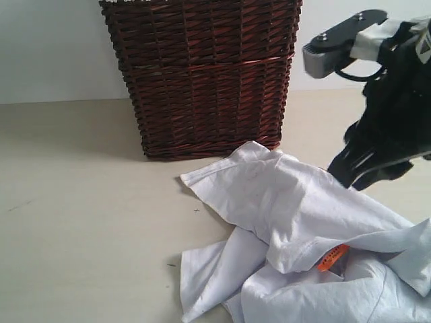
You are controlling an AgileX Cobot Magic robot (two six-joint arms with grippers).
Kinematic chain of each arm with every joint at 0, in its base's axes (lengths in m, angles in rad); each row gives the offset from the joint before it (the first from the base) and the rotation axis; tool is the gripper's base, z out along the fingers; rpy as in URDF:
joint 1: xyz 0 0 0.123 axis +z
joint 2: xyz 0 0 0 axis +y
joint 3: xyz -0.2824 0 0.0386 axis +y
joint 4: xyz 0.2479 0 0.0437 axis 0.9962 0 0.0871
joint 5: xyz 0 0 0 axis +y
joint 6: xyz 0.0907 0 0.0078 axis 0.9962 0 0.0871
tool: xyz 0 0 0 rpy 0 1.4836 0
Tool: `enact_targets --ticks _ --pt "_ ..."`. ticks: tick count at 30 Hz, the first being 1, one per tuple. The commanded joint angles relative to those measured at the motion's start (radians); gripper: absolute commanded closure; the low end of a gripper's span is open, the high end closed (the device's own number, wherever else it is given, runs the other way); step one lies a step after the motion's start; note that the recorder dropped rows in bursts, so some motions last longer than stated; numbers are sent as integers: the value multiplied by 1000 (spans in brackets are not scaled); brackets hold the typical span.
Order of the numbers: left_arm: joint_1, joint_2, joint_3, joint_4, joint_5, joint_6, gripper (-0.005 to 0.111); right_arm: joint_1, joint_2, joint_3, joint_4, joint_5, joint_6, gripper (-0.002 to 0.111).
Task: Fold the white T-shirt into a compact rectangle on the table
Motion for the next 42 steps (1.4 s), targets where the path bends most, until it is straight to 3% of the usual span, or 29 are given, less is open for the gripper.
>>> enact_targets --ticks 1,4,11,12,15,16,22,26,34,36,39,42 --pt "3 1 3 3 0 3 106 98 75 75 -62 -75 -53 68" --pt "3 1 3 3 0 3 106 156 199 117 -307 -90 81 67" --pt "3 1 3 3 0 3 106 248 387 119 -371 -124 81 64" --pt "3 1 3 3 0 3 106 248 403 119 -413 -124 119 68" --pt "3 1 3 3 0 3 106 248 417 119 -496 -156 172 108" --pt "3 1 3 3 0 3 106 248 396 116 -496 -163 172 108" --pt "3 1 3 3 0 3 106 244 62 -45 -303 -202 29 108" --pt "3 1 3 3 0 3 106 202 -145 -148 -274 -204 29 108" --pt "3 1 3 3 0 3 106 196 -356 -381 -18 -284 -68 108" --pt "3 1 3 3 0 3 106 196 -376 -419 -25 -303 -51 108" --pt "3 1 3 3 0 3 106 196 -378 -430 -214 -234 116 108" --pt "3 1 3 3 0 3 106 196 -363 -430 -601 -2 318 108"
